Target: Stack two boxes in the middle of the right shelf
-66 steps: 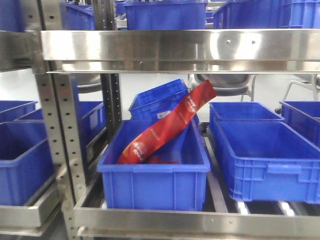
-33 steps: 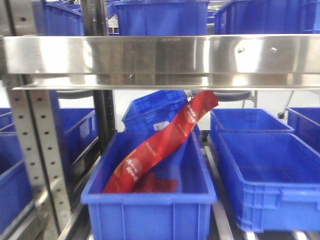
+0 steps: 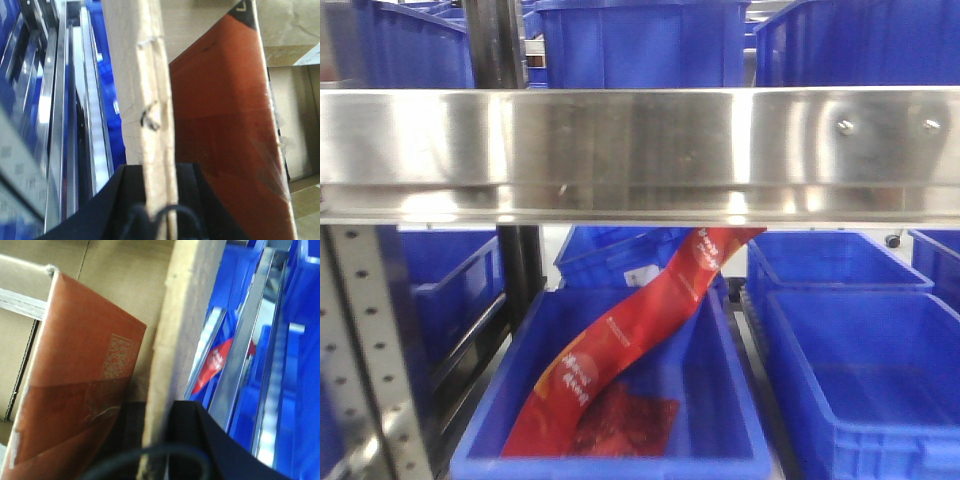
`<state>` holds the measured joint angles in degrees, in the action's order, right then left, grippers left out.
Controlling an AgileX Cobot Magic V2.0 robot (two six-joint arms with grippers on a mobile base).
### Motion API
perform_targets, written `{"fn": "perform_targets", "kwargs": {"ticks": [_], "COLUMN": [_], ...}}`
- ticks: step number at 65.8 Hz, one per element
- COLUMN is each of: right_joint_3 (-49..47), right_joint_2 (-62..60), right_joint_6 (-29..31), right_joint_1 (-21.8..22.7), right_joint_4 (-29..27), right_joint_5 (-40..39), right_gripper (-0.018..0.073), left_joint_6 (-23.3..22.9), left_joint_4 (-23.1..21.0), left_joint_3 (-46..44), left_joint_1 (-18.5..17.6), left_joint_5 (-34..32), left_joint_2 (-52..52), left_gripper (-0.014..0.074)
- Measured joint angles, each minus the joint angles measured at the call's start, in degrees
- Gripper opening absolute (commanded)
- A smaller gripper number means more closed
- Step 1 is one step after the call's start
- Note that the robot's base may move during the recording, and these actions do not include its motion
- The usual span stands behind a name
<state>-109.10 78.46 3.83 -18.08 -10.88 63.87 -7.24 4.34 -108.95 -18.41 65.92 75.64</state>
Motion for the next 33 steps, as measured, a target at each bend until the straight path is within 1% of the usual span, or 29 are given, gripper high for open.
{"fn": "perform_targets", "kwargs": {"ticks": [33], "right_joint_3": [0.00], "right_joint_2": [0.00], "right_joint_6": [0.00], "right_joint_1": [0.00], "right_joint_4": [0.00], "right_joint_5": [0.00], "right_gripper": [-0.0153], "left_joint_6": [0.00], "left_joint_4": [0.00], "left_joint_3": [0.00], "left_joint_1": [0.00], "left_joint_5": [0.00], "left_joint_2": [0.00], "left_gripper": [-0.0111]}}
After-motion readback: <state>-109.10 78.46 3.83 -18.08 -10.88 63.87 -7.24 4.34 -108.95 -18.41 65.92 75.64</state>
